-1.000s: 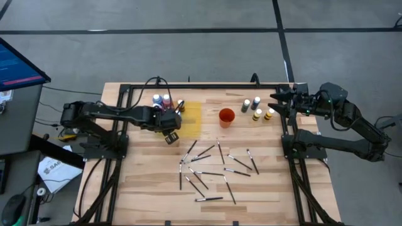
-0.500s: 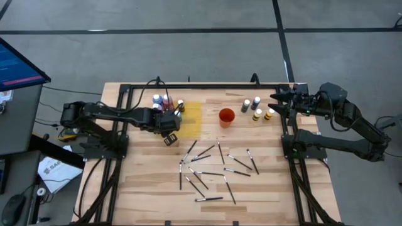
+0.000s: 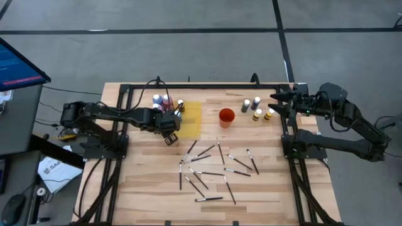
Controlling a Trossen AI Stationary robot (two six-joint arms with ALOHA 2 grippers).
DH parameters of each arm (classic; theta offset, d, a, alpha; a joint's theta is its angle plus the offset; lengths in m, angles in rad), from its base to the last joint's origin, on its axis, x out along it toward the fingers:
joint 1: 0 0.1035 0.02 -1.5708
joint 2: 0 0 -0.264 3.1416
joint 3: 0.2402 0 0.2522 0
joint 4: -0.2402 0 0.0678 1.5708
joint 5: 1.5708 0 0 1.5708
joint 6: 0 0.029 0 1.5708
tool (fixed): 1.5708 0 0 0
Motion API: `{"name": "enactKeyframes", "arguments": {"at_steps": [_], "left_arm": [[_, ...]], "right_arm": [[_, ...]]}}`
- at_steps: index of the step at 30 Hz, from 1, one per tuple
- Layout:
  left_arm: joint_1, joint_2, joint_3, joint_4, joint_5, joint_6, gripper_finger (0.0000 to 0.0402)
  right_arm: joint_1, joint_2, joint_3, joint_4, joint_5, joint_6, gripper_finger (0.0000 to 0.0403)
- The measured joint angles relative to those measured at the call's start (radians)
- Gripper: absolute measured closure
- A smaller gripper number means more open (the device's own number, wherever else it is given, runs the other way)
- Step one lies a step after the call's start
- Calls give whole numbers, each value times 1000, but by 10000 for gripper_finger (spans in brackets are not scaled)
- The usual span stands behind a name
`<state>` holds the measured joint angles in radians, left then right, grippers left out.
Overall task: Pick & Place Paint Supplies
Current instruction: Put the red paint bottle into the yellow bin, then put the green paint bottle into the yellow bin
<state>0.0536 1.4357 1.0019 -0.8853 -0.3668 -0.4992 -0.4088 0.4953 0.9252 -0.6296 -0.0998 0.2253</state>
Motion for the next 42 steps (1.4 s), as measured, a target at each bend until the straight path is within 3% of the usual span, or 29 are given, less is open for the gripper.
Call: {"name": "enactKeyframes", "arguments": {"at_steps": [10,15,23,30,37,42], "left_arm": [[0,0,0,10,0,0,265],[0,-5,0,14,0,0,246],[0,-92,0,13,-3,0,202],[0,-202,9,25,5,0,197],[0,-360,82,65,-17,2,197],[0,-504,124,75,-129,-4,216]], "right_arm": [[0,0,0,0,0,-15,155],[0,0,0,1,0,-15,155],[0,1,0,3,0,-15,155],[0,13,0,42,44,7,155],[-13,191,16,49,152,19,155],[-76,387,97,22,179,14,155]]}}
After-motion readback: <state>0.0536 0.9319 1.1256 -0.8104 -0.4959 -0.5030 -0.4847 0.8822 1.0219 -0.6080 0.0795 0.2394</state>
